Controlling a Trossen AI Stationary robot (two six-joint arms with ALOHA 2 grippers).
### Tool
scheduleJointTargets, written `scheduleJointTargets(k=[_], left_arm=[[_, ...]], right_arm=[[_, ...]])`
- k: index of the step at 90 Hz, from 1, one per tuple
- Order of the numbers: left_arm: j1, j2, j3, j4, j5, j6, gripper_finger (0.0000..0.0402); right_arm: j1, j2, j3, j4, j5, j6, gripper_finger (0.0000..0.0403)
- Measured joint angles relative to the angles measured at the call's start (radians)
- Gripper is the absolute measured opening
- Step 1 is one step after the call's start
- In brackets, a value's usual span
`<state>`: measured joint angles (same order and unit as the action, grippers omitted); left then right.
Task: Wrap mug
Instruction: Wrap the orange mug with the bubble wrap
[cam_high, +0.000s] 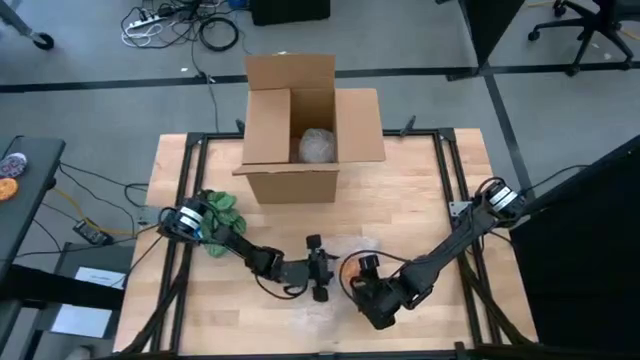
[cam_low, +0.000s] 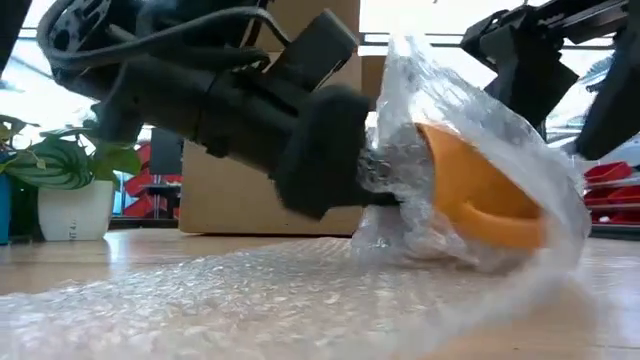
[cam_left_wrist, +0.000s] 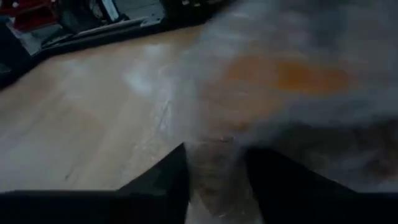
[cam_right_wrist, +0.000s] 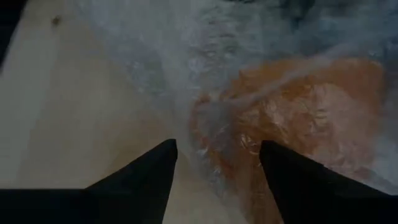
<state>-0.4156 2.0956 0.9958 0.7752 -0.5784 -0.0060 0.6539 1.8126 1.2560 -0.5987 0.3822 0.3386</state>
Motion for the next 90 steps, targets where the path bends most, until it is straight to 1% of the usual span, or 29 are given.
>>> scheduleJointTargets(k=[8, 12, 21, 30, 37, 42, 47, 57, 69, 76, 82, 90], left_arm=[[-0.004, 0.000, 0.018, -0.006, -0.044, -0.003, 0.0030], [-0.007, -0.002, 0.021, -0.015, -0.061, -0.011, 0.0017], [-0.011, -0.028, 0.026, -0.087, -0.062, -0.073, 0.0012], [-0.014, -0.080, 0.029, -0.208, -0.052, -0.172, 0.0006], [-0.015, -0.101, 0.029, -0.248, -0.052, -0.208, 0.0004], [-0.014, -0.102, 0.029, -0.241, -0.053, -0.226, 0.0004], [-0.014, -0.102, 0.029, -0.235, -0.052, -0.243, 0.0003], [-0.013, -0.097, 0.029, -0.232, -0.053, -0.312, 0.0002], [-0.013, -0.093, 0.029, -0.235, -0.052, -0.357, 0.0002], [-0.013, -0.093, 0.029, -0.198, -0.052, -0.365, 0.0001], [-0.014, -0.093, 0.029, -0.163, -0.055, -0.366, 0.0001], [-0.016, -0.093, 0.029, -0.127, -0.055, -0.366, 0.0001]], right_arm=[[0.001, 0.000, 0.000, -0.002, -0.003, 0.001, 0.0216], [0.003, -0.002, 0.000, -0.010, -0.001, 0.001, 0.0215], [0.015, -0.028, 0.000, -0.027, 0.028, 0.003, 0.0215], [0.036, -0.081, 0.000, -0.066, 0.112, 0.019, 0.0215], [0.054, -0.127, 0.000, -0.114, 0.177, 0.042, 0.0215], [0.066, -0.158, 0.000, -0.175, 0.217, 0.072, 0.0215], [0.071, -0.183, 0.000, -0.245, 0.236, 0.113, 0.0215], [0.072, -0.207, 0.000, -0.350, 0.233, 0.218, 0.0215], [0.077, -0.206, 0.000, -0.375, 0.194, 0.264, 0.0214], [0.086, -0.196, -0.001, -0.427, 0.189, 0.287, 0.0214], [0.093, -0.196, -0.028, -0.460, 0.214, 0.325, 0.0214], [0.109, -0.196, -0.103, -0.434, 0.266, 0.372, 0.0212]])
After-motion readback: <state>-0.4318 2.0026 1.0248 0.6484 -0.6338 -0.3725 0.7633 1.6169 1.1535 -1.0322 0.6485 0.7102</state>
